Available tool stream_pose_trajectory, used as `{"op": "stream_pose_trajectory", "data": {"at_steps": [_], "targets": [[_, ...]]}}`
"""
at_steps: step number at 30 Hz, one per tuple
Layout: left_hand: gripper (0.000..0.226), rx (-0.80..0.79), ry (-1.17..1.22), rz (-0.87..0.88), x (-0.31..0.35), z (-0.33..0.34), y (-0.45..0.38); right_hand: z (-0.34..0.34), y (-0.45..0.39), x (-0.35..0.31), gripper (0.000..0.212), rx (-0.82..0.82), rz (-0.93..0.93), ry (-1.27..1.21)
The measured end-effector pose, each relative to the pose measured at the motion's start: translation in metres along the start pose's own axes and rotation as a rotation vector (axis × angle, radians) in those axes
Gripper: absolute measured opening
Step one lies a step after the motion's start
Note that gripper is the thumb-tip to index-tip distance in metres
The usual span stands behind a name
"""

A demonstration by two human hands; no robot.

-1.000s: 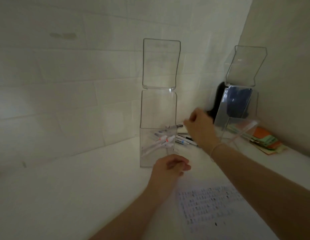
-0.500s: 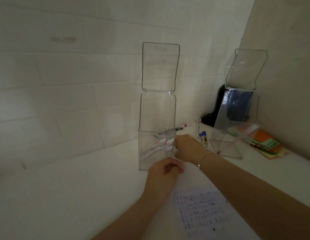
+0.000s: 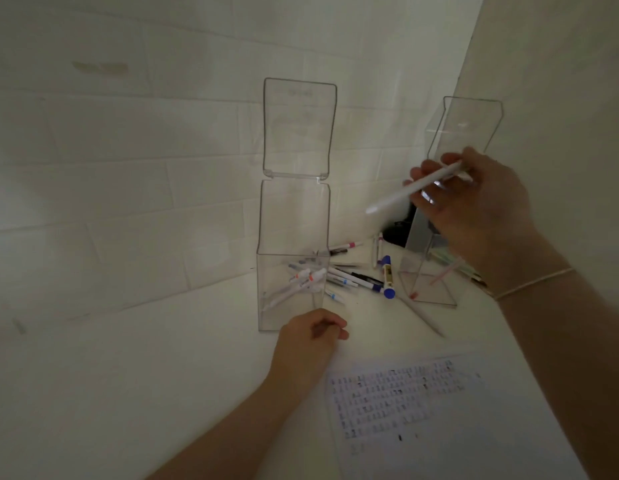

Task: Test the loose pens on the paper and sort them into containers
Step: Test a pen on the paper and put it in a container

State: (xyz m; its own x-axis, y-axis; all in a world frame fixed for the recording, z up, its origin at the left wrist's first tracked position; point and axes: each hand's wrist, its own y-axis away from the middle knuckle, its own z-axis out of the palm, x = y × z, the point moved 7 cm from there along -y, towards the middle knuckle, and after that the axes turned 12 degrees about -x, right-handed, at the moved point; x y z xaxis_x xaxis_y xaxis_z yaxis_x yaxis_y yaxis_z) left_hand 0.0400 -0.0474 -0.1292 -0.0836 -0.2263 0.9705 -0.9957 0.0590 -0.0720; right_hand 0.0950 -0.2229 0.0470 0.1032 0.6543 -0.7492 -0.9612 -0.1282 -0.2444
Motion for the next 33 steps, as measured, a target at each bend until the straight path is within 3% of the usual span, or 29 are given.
{"op": "stream_pose_trajectory", "data": {"at_steps": [2, 4, 9, 12, 14, 18, 20, 22, 25, 29, 33], "targets": [[0.023, -0.009, -0.025, 0.022, 0.002, 0.001, 0.001, 0.005, 0.003, 0.010, 0.033, -0.043, 0.101, -0.198], [0.024, -0.020, -0.076, 0.043, 0.003, 0.002, 0.002, 0.012, 0.005, 0.021, 0.040, -0.126, 0.207, -0.233], [0.023, -0.026, -0.146, 0.061, 0.004, 0.003, 0.002, 0.013, 0.010, 0.027, 0.025, -0.215, 0.239, -0.183], [0.013, 0.078, -0.251, 0.274, 0.024, 0.002, 0.014, 0.008, 0.014, 0.027, 0.021, -0.175, 0.225, -0.146], [0.025, 0.073, -0.316, 0.445, 0.044, 0.011, 0.026, 0.006, 0.017, 0.028, 0.017, -0.144, 0.215, -0.110], [0.041, -0.150, -0.188, 0.488, 0.074, 0.035, 0.038, 0.005, 0.024, 0.033, 0.019, -0.116, 0.218, -0.026], [0.039, -0.235, -0.093, 0.458, 0.085, 0.040, 0.039, 0.006, 0.028, 0.038, 0.029, -0.111, 0.237, -0.011], [0.031, -0.253, -0.012, 0.422, 0.092, 0.038, 0.037, 0.008, 0.032, 0.041, 0.041, -0.106, 0.244, 0.024], [0.017, -0.195, 0.011, 0.423, 0.099, 0.032, 0.035, 0.009, 0.039, 0.038, 0.044, -0.091, 0.164, 0.104], [0.017, -0.164, 0.048, 0.461, 0.102, 0.026, 0.036, 0.007, 0.060, 0.046, 0.044, -0.178, 0.232, 0.303], [0.026, -0.292, -0.163, 0.397, 0.085, 0.039, 0.031, -0.022, 0.080, 0.036, 0.056, -0.060, 0.267, 0.899]]}}
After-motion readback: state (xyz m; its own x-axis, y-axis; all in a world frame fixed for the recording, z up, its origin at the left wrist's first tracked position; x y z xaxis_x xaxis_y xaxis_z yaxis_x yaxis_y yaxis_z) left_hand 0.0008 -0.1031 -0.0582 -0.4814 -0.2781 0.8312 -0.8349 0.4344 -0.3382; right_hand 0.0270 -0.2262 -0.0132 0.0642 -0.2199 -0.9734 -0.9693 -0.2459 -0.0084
